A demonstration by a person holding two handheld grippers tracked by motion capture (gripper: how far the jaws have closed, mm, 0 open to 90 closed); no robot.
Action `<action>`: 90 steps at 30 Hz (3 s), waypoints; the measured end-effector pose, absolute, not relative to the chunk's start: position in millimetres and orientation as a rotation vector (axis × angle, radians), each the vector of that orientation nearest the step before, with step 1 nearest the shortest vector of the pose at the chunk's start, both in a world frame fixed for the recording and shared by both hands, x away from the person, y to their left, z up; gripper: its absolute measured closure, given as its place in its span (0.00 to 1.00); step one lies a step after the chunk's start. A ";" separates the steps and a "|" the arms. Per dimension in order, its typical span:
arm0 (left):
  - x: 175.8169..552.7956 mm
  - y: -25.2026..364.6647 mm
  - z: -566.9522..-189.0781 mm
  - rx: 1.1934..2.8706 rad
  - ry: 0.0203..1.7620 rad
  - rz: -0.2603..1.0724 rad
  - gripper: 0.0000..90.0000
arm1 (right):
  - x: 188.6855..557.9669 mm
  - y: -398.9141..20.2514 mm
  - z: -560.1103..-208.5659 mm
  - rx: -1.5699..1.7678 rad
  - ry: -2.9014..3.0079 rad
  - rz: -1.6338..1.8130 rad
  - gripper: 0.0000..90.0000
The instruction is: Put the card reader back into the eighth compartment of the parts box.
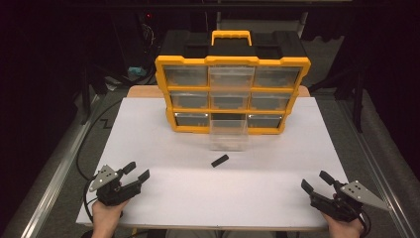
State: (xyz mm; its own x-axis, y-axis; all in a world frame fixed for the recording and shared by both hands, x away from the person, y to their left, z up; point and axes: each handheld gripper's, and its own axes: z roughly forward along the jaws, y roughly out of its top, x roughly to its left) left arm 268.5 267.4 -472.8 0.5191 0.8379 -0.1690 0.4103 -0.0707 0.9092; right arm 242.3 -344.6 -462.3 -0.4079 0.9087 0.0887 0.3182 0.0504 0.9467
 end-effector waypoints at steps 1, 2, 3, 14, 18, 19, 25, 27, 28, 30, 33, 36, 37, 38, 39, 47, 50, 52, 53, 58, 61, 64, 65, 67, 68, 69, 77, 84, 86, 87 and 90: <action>268.3 267.1 -472.7 1.683 1.064 0.500 0.40 | 241.9 -344.5 -462.2 1.231 1.775 1.366 0.28; 267.9 267.0 -472.3 1.683 1.065 0.501 0.40 | 241.5 -344.5 -462.0 1.231 1.772 1.362 0.28; 267.6 266.8 -472.1 1.682 1.062 0.501 0.40 | 241.4 -344.7 -461.9 1.230 1.772 1.363 0.28; 267.3 266.6 -469.9 1.674 1.061 0.518 0.38 | 241.4 -344.8 -461.8 1.241 1.768 1.358 0.27; 268.3 264.6 -469.4 1.683 1.052 0.510 0.38 | 242.0 -344.6 -462.2 1.241 1.774 1.362 0.27; 268.4 263.8 -469.2 1.684 1.050 0.511 0.38 | 242.2 -344.6 -462.2 1.239 1.774 1.363 0.27; 270.2 260.0 -467.9 1.684 1.043 0.496 0.38 | 242.7 -344.3 -462.4 1.238 1.779 1.359 0.27; 270.5 259.5 -466.8 1.682 1.039 0.488 0.38 | 242.7 -344.2 -462.4 1.237 1.781 1.358 0.27; 270.7 259.0 -466.3 1.678 1.037 0.486 0.38 | 242.7 -344.2 -462.4 1.238 1.781 1.358 0.27; 271.1 258.3 -465.2 1.678 1.034 0.483 0.38 | 242.8 -344.1 -462.5 1.242 1.782 1.358 0.27; 272.8 255.6 -463.4 1.675 1.031 0.480 0.38 | 242.8 -344.1 -462.5 1.238 1.782 1.357 0.27; 274.0 252.1 -460.9 1.674 1.015 0.478 0.38 | 243.2 -344.1 -462.6 1.236 1.782 1.351 0.27; 274.4 251.1 -460.3 1.677 1.012 0.477 0.38 | 243.1 -343.9 -462.6 1.240 1.781 1.350 0.27; 274.8 250.3 -460.0 1.676 1.010 0.476 0.38 | 243.1 -343.8 -462.6 1.240 1.781 1.350 0.27; 275.2 249.7 -459.9 1.678 1.008 0.475 0.38 | 243.2 -344.0 -462.6 1.237 1.781 1.350 0.27; 275.6 247.0 -458.5 1.681 0.996 0.460 0.38 | 243.0 -343.2 -462.5 1.237 1.784 1.355 0.27; 276.4 245.0 -457.8 1.678 0.992 0.453 0.38 | 243.0 -343.1 -462.6 1.237 1.781 1.356 0.27; 277.3 243.5 -457.3 1.688 0.989 0.450 0.38 | 242.9 -343.0 -462.5 1.238 1.780 1.356 0.27; 277.8 242.3 -457.2 1.689 0.987 0.449 0.38 | 242.9 -343.0 -462.5 1.237 1.780 1.356 0.27; 280.7 236.3 -456.3 1.700 0.975 0.442 0.38 | 242.7 -342.9 -462.4 1.233 1.782 1.356 0.27; 282.8 233.0 -456.0 1.707 0.967 0.437 0.38 | 242.9 -342.7 -462.3 1.234 1.783 1.352 0.27; 284.8 229.8 -456.0 1.715 0.963 0.430 0.38 | 242.8 -342.6 -462.2 1.227 1.789 1.355 0.27; 285.4 228.7 -456.0 1.717 0.962 0.429 0.38 | 242.5 -342.4 -462.1 1.230 1.790 1.350 0.27; 286.3 226.7 -455.9 1.720 0.959 0.428 0.38 | 242.5 -342.3 -462.0 1.228 1.792 1.351 0.27; 286.7 225.7 -455.9 1.720 0.957 0.427 0.38 | 242.5 -342.3 -462.0 1.228 1.793 1.352 0.27; 287.1 224.8 -455.8 1.722 0.955 0.426 0.38 | 242.5 -342.3 -462.0 1.227 1.793 1.353 0.27; 291.2 216.9 -455.9 1.738 0.941 0.416 0.39 | 242.2 -342.2 -461.9 1.227 1.792 1.354 0.27; 294.8 209.0 -455.1 1.745 0.929 0.407 0.39 | 242.2 -342.0 -462.0 1.227 1.795 1.357 0.27; 295.8 206.7 -454.9 1.747 0.926 0.402 0.39 | 242.2 -342.1 -462.0 1.226 1.797 1.356 0.27; 296.1 205.7 -454.9 1.749 0.924 0.399 0.39 | 242.2 -342.0 -462.0 1.226 1.797 1.357 0.27; 297.4 203.2 -454.9 1.751 0.919 0.394 0.39 | 242.5 -342.0 -462.1 1.225 1.798 1.357 0.27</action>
State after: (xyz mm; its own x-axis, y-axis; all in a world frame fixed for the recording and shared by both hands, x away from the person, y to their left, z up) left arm 297.4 203.2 -454.9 0.6479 0.7428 -0.1688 0.3903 -0.1334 0.9110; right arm 242.5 -342.0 -462.1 -0.4186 0.9045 0.0819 0.3268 0.0658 0.9428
